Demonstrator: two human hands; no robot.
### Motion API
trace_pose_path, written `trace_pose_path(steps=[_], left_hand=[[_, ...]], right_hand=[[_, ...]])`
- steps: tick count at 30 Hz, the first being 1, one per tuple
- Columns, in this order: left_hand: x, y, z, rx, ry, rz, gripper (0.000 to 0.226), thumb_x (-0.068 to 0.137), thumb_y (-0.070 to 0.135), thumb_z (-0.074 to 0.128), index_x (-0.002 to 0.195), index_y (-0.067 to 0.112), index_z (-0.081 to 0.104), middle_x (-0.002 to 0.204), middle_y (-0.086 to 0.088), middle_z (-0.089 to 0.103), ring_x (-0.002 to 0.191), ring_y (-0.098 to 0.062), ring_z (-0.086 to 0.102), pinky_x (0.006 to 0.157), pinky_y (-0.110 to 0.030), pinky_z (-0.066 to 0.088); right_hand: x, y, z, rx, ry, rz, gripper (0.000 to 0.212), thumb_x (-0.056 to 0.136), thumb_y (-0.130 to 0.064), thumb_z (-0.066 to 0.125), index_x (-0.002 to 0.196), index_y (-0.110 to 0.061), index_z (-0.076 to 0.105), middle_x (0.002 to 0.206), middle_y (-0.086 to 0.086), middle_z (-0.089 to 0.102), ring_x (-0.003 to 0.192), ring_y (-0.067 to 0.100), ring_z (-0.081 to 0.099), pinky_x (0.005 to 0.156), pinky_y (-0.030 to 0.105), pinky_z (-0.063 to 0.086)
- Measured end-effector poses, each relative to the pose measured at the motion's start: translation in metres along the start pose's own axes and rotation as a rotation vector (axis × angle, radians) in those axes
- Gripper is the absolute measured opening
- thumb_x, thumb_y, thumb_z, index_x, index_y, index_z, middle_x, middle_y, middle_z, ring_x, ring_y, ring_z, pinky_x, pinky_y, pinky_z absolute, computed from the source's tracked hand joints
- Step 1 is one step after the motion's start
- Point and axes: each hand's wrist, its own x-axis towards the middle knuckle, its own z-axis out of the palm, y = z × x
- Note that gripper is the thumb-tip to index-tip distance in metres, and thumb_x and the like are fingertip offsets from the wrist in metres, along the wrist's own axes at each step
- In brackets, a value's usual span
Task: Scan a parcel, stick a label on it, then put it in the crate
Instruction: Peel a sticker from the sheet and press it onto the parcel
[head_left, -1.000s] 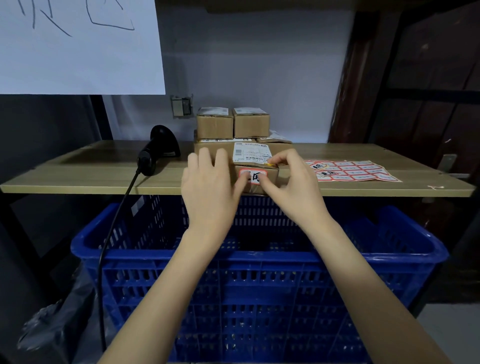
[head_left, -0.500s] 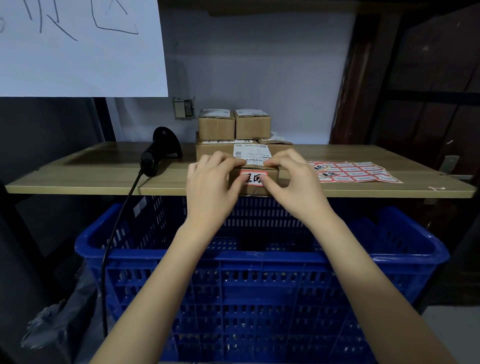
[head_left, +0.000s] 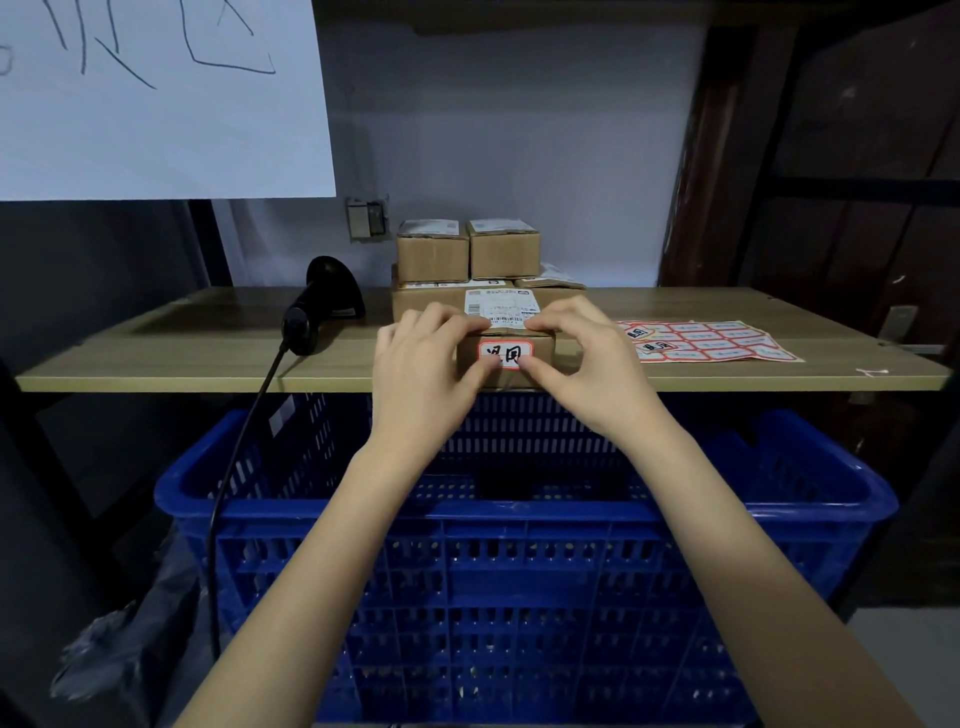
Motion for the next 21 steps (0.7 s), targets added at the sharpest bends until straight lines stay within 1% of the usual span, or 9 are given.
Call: trace_pose_path(steps=[3, 5, 6, 9, 10, 13, 15, 18, 21], left_hand=[[0.002, -0.001, -0.013, -0.506, 0.002, -0.202, 0.049, 0.090, 0.038, 0.052, 0.135, 0.019, 0.050, 0.120, 0.004, 0.055, 0.106, -0.008, 0.053, 0.095, -0.023, 0.038], [0.006, -0.003, -0.022, -0.633, -0.001, -0.331, 0.046, 0.097, 0.031, 0.042, 0.140, 0.016, 0.043, 0.130, 0.004, 0.051, 0.113, -0.002, 0.050, 0.102, -0.021, 0.036], [0.009, -0.005, -0.022, -0.627, -0.034, -0.361, 0.045, 0.098, 0.031, 0.038, 0.141, 0.015, 0.042, 0.135, 0.002, 0.051, 0.120, -0.005, 0.049, 0.107, -0.026, 0.036], [0.015, 0.001, -0.017, -0.654, -0.185, -0.460, 0.047, 0.099, 0.034, 0.033, 0.135, 0.011, 0.050, 0.140, -0.005, 0.053, 0.131, -0.016, 0.046, 0.114, -0.037, 0.031], [0.015, 0.005, -0.015, -0.689, -0.230, -0.482, 0.045, 0.099, 0.034, 0.032, 0.130, 0.011, 0.055, 0.135, -0.003, 0.057, 0.129, -0.017, 0.049, 0.113, -0.036, 0.032], [0.011, 0.017, -0.012, -0.769, -0.296, -0.529, 0.042, 0.100, 0.030, 0.031, 0.122, 0.010, 0.061, 0.112, 0.004, 0.062, 0.109, -0.010, 0.055, 0.096, -0.019, 0.037], [0.010, 0.020, -0.013, -0.767, -0.291, -0.546, 0.043, 0.101, 0.029, 0.031, 0.121, 0.007, 0.062, 0.108, 0.001, 0.062, 0.103, -0.009, 0.054, 0.086, -0.017, 0.036], [0.007, 0.023, -0.017, -0.820, -0.287, -0.567, 0.037, 0.100, 0.026, 0.034, 0.116, 0.009, 0.063, 0.107, -0.001, 0.064, 0.103, -0.013, 0.058, 0.088, -0.018, 0.042], [0.003, 0.026, -0.024, -0.890, -0.278, -0.578, 0.028, 0.098, 0.022, 0.040, 0.112, 0.014, 0.064, 0.104, 0.002, 0.067, 0.100, -0.008, 0.063, 0.095, -0.021, 0.045]], right_hand=[[-0.001, 0.002, -0.012, 0.210, 0.135, 0.118, 0.028, 0.087, -0.015, 0.063, 0.113, -0.008, 0.065, 0.115, -0.001, 0.053, 0.108, 0.009, 0.052, 0.091, 0.003, 0.036], [0.001, 0.006, -0.020, 0.285, 0.230, 0.240, 0.026, 0.094, -0.012, 0.050, 0.115, -0.007, 0.064, 0.117, 0.006, 0.060, 0.105, 0.009, 0.053, 0.084, -0.002, 0.036], [0.004, 0.009, -0.022, 0.293, 0.219, 0.300, 0.029, 0.096, -0.014, 0.045, 0.118, -0.008, 0.063, 0.120, 0.008, 0.062, 0.106, 0.010, 0.053, 0.086, 0.001, 0.038], [0.007, 0.010, -0.015, 0.324, 0.054, 0.425, 0.038, 0.098, -0.023, 0.037, 0.129, -0.011, 0.056, 0.130, 0.009, 0.060, 0.114, 0.017, 0.054, 0.106, 0.037, 0.042], [0.007, 0.007, -0.011, 0.326, 0.005, 0.445, 0.039, 0.099, -0.024, 0.035, 0.131, -0.011, 0.053, 0.131, 0.009, 0.059, 0.119, 0.019, 0.053, 0.109, 0.042, 0.039], [0.006, -0.002, -0.002, 0.370, -0.083, 0.456, 0.037, 0.100, -0.019, 0.032, 0.128, -0.011, 0.055, 0.104, -0.013, 0.062, 0.112, 0.014, 0.052, 0.110, 0.038, 0.038], [0.004, -0.007, -0.001, 0.418, -0.109, 0.476, 0.031, 0.101, -0.019, 0.031, 0.111, -0.021, 0.060, 0.088, -0.021, 0.056, 0.102, 0.009, 0.053, 0.103, 0.032, 0.042], [0.000, -0.009, -0.005, 0.455, -0.100, 0.482, 0.031, 0.100, -0.019, 0.033, 0.102, -0.021, 0.065, 0.095, -0.013, 0.064, 0.089, -0.001, 0.057, 0.091, 0.021, 0.044], [-0.006, -0.013, -0.013, 0.432, -0.093, 0.474, 0.034, 0.099, -0.023, 0.038, 0.113, -0.012, 0.067, 0.109, -0.006, 0.068, 0.100, 0.004, 0.060, 0.095, 0.025, 0.045]])
